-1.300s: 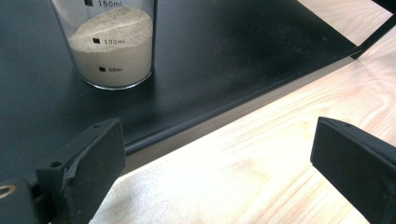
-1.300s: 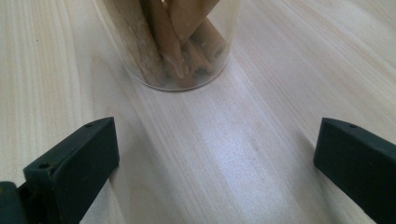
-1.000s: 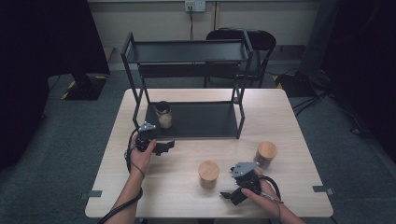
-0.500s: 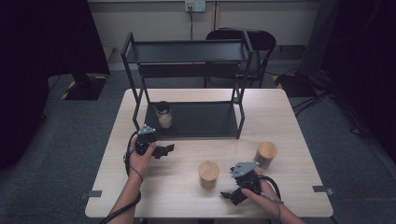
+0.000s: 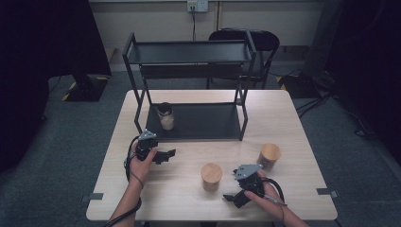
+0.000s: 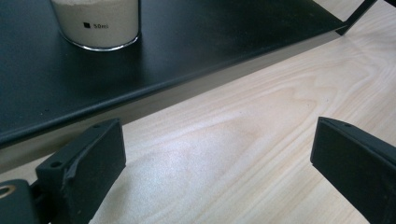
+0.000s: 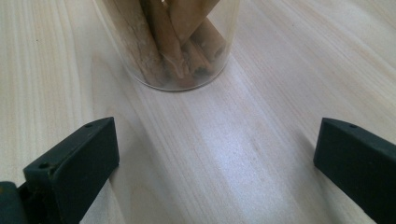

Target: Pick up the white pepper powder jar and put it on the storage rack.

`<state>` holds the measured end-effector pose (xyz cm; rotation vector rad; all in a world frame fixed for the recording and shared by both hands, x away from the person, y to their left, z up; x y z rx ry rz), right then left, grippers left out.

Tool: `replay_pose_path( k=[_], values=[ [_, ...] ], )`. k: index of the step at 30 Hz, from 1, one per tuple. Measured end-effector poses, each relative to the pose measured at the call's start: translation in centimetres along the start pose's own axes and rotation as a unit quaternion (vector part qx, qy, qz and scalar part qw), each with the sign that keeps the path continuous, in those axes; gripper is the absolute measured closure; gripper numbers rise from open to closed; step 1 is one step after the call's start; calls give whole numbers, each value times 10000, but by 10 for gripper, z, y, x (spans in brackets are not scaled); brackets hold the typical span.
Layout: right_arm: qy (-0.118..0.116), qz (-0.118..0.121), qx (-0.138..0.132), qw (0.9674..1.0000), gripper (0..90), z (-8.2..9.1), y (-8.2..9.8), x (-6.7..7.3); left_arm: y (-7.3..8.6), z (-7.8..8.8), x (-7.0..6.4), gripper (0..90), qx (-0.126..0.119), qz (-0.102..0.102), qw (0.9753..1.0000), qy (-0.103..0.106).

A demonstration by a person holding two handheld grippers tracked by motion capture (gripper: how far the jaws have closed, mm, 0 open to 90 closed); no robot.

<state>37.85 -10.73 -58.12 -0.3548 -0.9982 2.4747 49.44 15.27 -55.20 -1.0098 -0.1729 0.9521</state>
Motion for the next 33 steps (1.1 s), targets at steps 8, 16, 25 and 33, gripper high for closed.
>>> replay_pose_path(
  k=[8, 16, 25, 33],
  values=[
    [0, 3, -3, 10000, 0, 0, 0, 0, 4, 2, -1, 29, -7, -26, 10000, 16],
    [0, 0, -2, 10000, 0, 0, 0, 0, 6, 6, 0, 29, -51, -8, 10000, 13],
    [0, 2, -2, 10000, 0, 0, 0, 0, 9, 11, 2, 29, -54, -12, 10000, -17],
    [-1, 5, -3, 10000, 0, 0, 0, 0, 11, 15, 2, 28, -47, -36, 10000, -8]
  ],
)
Point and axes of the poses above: each handheld gripper's, and its own axes: z roughly backward along the jaws, y roughly out of its underside, x roughly to its left, the point moved 10 cm from there along -z, roughly forward along the jaws, and after that the axes turned 5 degrees about y, right-handed, at the moved point
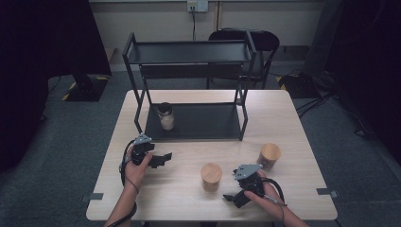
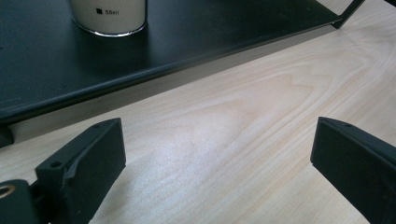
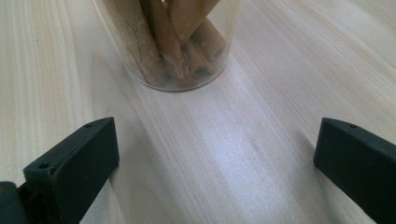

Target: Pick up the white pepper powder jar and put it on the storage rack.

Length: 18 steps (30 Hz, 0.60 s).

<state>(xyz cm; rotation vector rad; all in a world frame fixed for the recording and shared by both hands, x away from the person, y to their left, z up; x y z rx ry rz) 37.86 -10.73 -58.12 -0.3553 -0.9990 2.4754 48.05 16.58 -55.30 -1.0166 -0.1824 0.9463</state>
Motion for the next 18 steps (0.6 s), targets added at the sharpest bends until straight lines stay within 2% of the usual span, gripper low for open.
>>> replay_pose_path(
  k=[18],
  values=[
    [0, -1, 1, 10000, 0, 0, 0, 0, 9, 6, 0, 28, 25, -4, 10000, 14]
  ],
)
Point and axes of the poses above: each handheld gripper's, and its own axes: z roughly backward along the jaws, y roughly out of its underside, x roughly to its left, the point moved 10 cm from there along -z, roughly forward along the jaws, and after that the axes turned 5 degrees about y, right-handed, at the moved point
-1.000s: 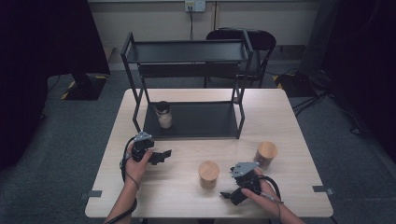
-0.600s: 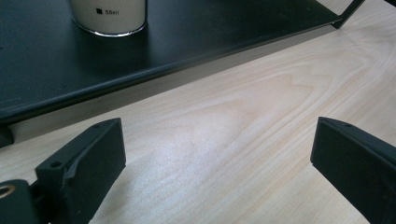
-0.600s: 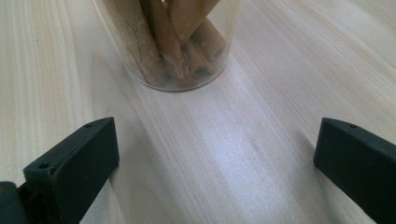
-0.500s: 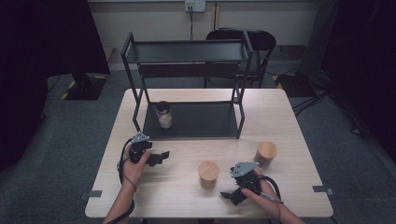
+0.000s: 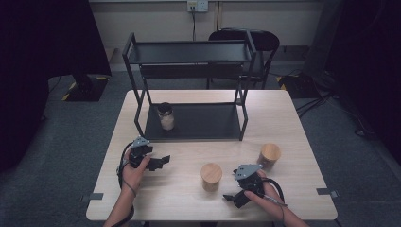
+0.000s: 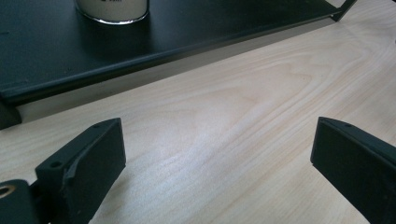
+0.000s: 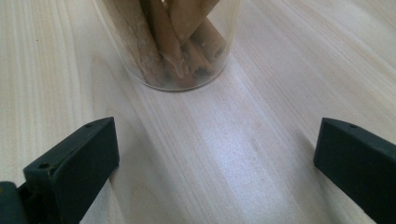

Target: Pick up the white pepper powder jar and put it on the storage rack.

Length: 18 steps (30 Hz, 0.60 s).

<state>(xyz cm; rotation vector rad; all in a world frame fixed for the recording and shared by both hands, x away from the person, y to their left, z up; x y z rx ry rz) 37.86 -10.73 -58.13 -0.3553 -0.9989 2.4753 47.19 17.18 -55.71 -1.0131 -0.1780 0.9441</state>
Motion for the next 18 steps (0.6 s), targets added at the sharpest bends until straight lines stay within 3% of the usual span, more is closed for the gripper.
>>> replay_pose_path(
  k=[18],
  values=[
    [0, 0, -2, 10000, 0, 0, 0, 0, 6, 11, 3, 28, -13, 18, 10000, -31]
  ],
)
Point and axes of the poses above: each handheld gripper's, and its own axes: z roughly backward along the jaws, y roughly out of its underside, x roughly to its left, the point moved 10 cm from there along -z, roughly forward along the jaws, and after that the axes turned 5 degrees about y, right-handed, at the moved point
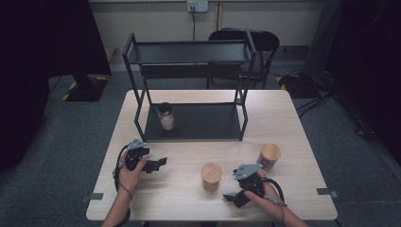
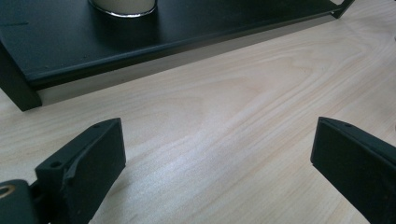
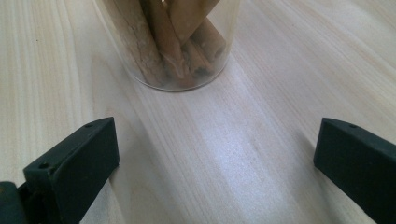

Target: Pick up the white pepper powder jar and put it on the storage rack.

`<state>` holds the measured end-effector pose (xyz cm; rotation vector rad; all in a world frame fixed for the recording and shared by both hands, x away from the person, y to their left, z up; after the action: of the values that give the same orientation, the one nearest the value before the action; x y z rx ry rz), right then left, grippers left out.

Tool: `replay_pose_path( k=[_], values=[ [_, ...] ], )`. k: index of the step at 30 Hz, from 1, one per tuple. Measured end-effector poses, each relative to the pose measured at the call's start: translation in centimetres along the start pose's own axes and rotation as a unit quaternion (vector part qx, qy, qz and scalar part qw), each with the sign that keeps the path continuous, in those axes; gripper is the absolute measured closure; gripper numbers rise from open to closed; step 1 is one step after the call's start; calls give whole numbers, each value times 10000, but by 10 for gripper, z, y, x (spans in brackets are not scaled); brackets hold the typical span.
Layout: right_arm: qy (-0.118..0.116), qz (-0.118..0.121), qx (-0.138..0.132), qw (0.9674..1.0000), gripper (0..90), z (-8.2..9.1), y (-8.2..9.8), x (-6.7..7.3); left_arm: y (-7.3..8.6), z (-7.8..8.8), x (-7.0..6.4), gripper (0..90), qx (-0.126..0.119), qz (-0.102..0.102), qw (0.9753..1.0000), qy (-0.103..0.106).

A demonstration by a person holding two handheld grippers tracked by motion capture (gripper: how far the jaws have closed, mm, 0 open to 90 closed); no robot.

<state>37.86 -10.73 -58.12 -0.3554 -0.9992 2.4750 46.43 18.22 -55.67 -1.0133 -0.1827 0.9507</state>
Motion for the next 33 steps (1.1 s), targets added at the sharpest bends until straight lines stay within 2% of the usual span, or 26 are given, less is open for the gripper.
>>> replay_pose_path(
  k=[33],
  values=[
    [0, 0, 1, 10000, 0, 0, 0, 0, 18, 17, 3, 28, 61, -8, 10000, -22]
  ],
)
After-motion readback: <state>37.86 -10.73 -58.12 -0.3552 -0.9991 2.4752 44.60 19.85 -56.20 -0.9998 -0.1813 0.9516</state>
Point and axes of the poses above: each handheld gripper's, and its own axes: z roughly backward along the jaws, y roughly out of its underside, x roughly to its left, the point moved 10 cm from there along -z, roughly forward along the jaws, and after that the axes turned 5 degrees about y, right-handed, at the moved point
